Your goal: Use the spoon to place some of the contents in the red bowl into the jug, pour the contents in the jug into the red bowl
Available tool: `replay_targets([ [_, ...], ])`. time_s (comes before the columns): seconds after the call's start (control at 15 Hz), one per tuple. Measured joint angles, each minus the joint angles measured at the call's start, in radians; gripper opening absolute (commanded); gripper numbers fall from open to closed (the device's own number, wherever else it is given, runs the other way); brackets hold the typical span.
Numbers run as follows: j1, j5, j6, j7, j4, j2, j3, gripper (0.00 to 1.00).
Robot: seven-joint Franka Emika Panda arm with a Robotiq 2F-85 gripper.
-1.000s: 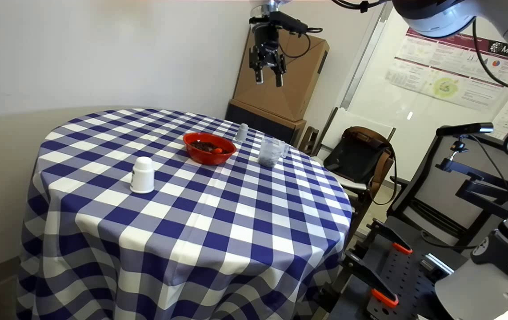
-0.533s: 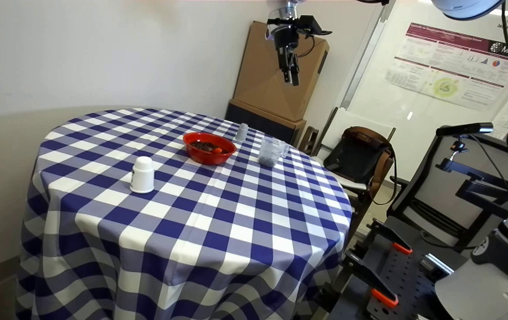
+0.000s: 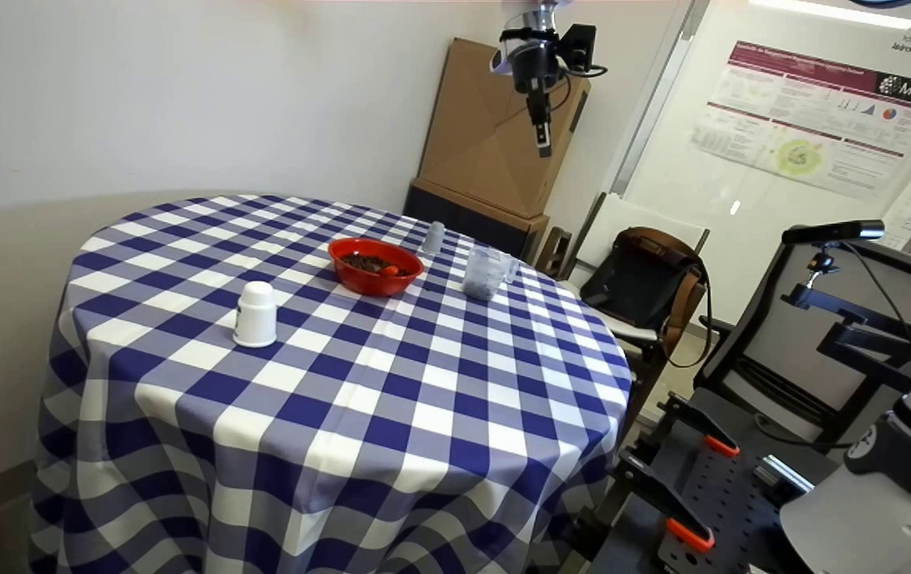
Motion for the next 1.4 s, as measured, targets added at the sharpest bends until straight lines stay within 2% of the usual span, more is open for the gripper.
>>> replay_targets([
  [0.27,0.002,-0.046,0.004,-0.045,-0.008,0.001,0.016,1.0],
  [0.87,0.03,-0.22,0.028,-0.437,-0.015,0.011,0.06,1.0],
  [1.13,0.02,-0.238,0.119,-0.583,-0.022,0.034,0.058,1.0],
  [1.4,0.006,-0.238,0.237,-0.667,-0.057,0.046,0.053,1.0],
])
